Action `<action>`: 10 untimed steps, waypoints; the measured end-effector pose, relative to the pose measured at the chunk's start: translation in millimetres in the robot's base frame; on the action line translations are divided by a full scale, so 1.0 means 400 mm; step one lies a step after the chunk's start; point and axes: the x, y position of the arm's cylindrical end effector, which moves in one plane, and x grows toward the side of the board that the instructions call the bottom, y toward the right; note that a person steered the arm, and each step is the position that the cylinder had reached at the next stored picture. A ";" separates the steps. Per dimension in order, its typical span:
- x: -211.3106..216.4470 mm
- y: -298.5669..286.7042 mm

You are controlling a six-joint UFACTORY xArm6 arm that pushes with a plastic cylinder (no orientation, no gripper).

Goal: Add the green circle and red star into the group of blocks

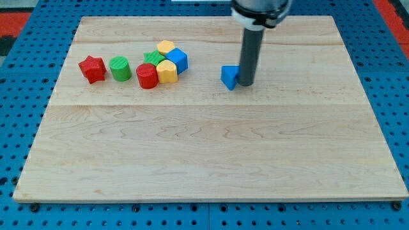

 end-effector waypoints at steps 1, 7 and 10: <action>0.076 0.015; -0.057 -0.650; -0.079 -0.600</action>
